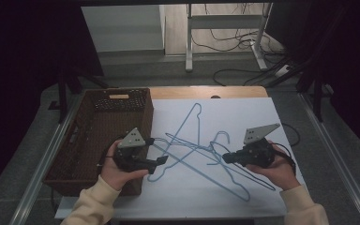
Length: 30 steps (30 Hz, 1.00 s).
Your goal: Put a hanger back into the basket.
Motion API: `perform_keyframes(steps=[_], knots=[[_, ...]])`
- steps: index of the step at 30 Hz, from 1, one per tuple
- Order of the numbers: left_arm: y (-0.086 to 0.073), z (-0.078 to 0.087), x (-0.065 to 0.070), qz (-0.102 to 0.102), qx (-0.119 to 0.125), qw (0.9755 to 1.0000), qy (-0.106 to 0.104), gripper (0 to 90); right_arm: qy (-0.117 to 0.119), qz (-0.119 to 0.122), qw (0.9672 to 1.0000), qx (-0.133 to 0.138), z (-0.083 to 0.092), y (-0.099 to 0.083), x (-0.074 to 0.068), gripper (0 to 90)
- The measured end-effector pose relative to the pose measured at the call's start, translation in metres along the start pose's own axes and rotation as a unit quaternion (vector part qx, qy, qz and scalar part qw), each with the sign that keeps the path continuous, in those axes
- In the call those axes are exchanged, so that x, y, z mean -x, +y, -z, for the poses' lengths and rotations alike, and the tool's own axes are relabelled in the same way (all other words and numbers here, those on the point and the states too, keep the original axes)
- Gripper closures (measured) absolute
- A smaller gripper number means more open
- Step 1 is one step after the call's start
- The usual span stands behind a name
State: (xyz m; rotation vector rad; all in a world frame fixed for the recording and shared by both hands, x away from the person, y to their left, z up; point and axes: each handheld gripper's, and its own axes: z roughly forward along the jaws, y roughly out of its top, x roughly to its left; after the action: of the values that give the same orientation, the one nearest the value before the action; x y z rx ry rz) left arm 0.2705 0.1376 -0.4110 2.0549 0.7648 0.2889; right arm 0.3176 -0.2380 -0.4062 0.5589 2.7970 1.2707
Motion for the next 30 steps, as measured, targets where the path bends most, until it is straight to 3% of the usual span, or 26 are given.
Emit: perform_keyframes(steps=[8,12,18,25,28,30], knots=[[0.017,-0.027,0.002,-0.014,-0.023,0.9993,-0.026,22.9,0.02,0.007,0.9998,0.004,0.001,0.001,-0.003,87.4],[0.021,-0.042,0.001,-0.013,-0.037,0.9988,-0.031,23.9,0.032,0.01,0.9994,0.003,0.001,0.002,-0.005,87.4],[0.023,-0.056,0.004,-0.028,-0.05,0.9971,-0.05,25.1,0.051,0.019,0.9985,0.003,0.001,0.004,-0.008,87.5],[0.025,-0.071,0.011,-0.057,-0.071,0.9919,-0.088,29.4,0.071,0.028,0.997,-0.001,-0.002,0.005,-0.011,87.4],[0.024,-0.076,0.013,-0.069,-0.083,0.9895,-0.096,36.4,0.077,0.033,0.9965,0.0,-0.002,0.005,-0.012,87.4],[0.023,-0.079,0.016,-0.087,-0.098,0.9866,-0.097,42.2,0.082,0.033,0.9961,0.003,-0.002,0.005,-0.012,87.4]])
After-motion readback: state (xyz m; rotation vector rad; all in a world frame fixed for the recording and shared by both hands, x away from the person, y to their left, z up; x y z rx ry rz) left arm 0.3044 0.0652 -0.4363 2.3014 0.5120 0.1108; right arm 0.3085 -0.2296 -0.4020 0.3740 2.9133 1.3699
